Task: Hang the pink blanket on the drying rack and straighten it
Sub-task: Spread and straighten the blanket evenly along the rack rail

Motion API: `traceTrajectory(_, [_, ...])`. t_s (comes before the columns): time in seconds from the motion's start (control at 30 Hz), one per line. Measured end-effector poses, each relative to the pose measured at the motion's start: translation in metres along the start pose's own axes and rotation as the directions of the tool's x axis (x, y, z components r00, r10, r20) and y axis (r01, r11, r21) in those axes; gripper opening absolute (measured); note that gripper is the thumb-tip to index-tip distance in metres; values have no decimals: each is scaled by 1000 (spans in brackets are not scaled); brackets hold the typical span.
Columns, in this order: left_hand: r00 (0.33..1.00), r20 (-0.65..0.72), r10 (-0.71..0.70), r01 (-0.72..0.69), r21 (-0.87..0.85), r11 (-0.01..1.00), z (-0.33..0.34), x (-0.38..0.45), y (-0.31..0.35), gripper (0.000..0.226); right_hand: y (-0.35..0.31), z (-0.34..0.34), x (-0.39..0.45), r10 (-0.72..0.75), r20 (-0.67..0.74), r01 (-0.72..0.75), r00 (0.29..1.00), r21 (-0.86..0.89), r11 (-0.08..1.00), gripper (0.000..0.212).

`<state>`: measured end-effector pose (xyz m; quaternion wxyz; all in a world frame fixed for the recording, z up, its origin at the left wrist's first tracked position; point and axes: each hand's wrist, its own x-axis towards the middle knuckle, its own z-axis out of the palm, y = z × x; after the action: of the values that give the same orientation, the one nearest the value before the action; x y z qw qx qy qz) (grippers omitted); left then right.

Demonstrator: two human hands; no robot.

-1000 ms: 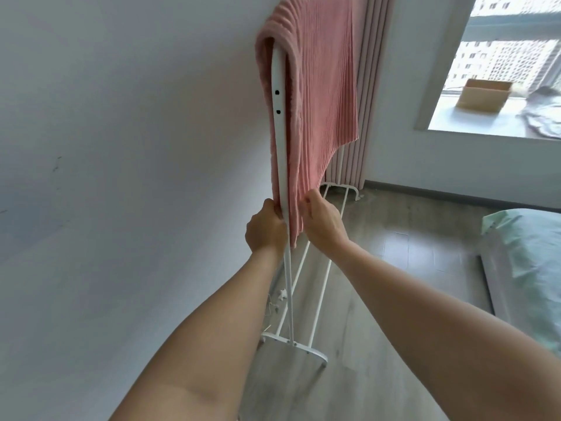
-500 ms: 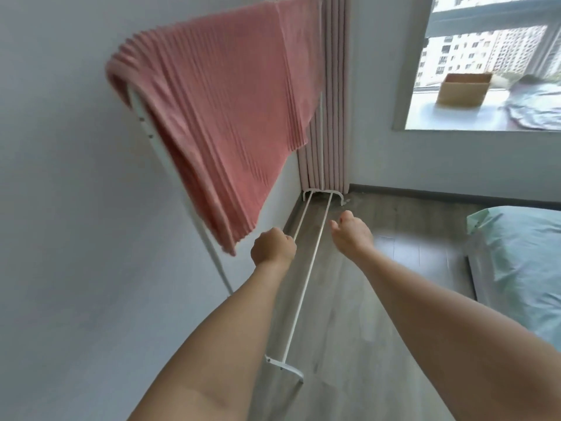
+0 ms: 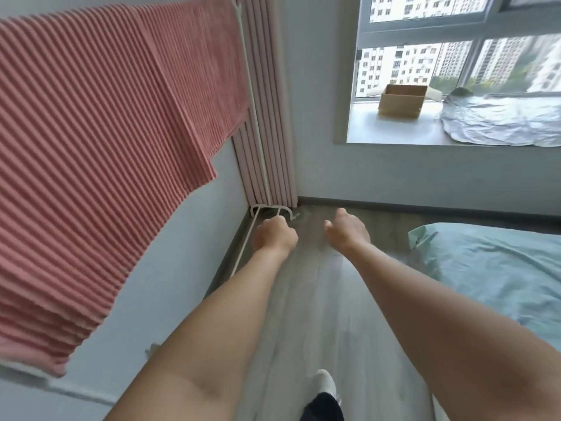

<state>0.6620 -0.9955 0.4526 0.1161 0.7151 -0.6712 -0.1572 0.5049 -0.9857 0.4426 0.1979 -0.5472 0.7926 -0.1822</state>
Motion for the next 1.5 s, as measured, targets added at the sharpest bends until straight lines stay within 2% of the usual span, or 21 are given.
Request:
traceTrajectory(0.1, [999, -11, 47, -48, -28, 998, 1, 43, 29, 24, 0, -13, 45, -18, 17, 18, 1000, -19, 1000, 27])
traceTrajectory(0.17, [999, -35, 18, -22, -98, 995, 2, 160, 82, 24, -19, -35, 168, 7, 7, -7, 1000, -26, 1000, 27])
traceTrajectory(0.3, [999, -49, 14, -17, -54, 998, -11, 211, 98, 22, -30, -50, 218, -14, 17, 15, 1000, -70, 997, 22])
traceTrajectory(0.37, [997, -76, -12, 8, -59, 998, -18, 258, 108, 19, -45, -55, 268, -29, 13, 29, 999, -44, 999, 18])
traceTrajectory(0.5, [988, -135, -72, 69, -27, 997, -46, 354, 116, 9, -91, -59, 378, -143, 51, 146, 988, -45, 988, 19])
traceTrajectory(0.6, [973, -199, -115, 115, -12, 993, -56, 412, 109, 12, -124, -49, 441, -215, 88, 218, 973, -35, 975, 18])
traceTrajectory(0.77, [894, -364, -262, 266, -42, 963, -80, 508, 101, 17, -203, -34, 553, -399, 181, 403, 899, 16, 915, 16])
traceTrajectory(0.87, [802, -459, -383, 390, -83, 917, -104, 544, 95, 20, -264, -25, 599, -548, 220, 555, 807, 37, 831, 18])
traceTrajectory(0.93, [688, -539, -486, 520, -101, 848, -135, 560, 91, 23, -323, -15, 623, -651, 291, 655, 701, 97, 749, 23])
traceTrajectory(0.97, [660, -554, -508, 541, -119, 833, -142, 561, 87, 26, -333, -14, 621, -675, 288, 680, 679, 99, 726, 26])
traceTrajectory(1.03, [624, -580, -523, 581, -103, 807, -158, 567, 77, 27, -363, -14, 617, -714, 288, 713, 638, 129, 689, 24])
traceTrajectory(1.13, [507, -650, -567, 653, -140, 744, -194, 573, 61, 25, -419, -14, 613, -820, 307, 806, 483, 209, 553, 15])
traceTrajectory(1.23, [416, -723, -552, 694, -139, 706, -218, 581, 36, 26, -462, -21, 609, -899, 253, 861, 357, 285, 422, 18])
traceTrajectory(1.3, [378, -786, -489, 682, -121, 722, -232, 582, 34, 24, -482, -30, 608, -944, 160, 887, 290, 327, 328, 17])
traceTrajectory(1.4, [272, -908, -320, 625, -86, 776, -258, 585, 37, 14, -517, -51, 602, -985, -72, 915, 157, 385, 118, 19])
traceTrajectory(1.5, [135, -989, -52, 614, 42, 788, -286, 587, 46, 6, -559, -82, 588, -935, -354, 900, 30, 417, -129, 16])
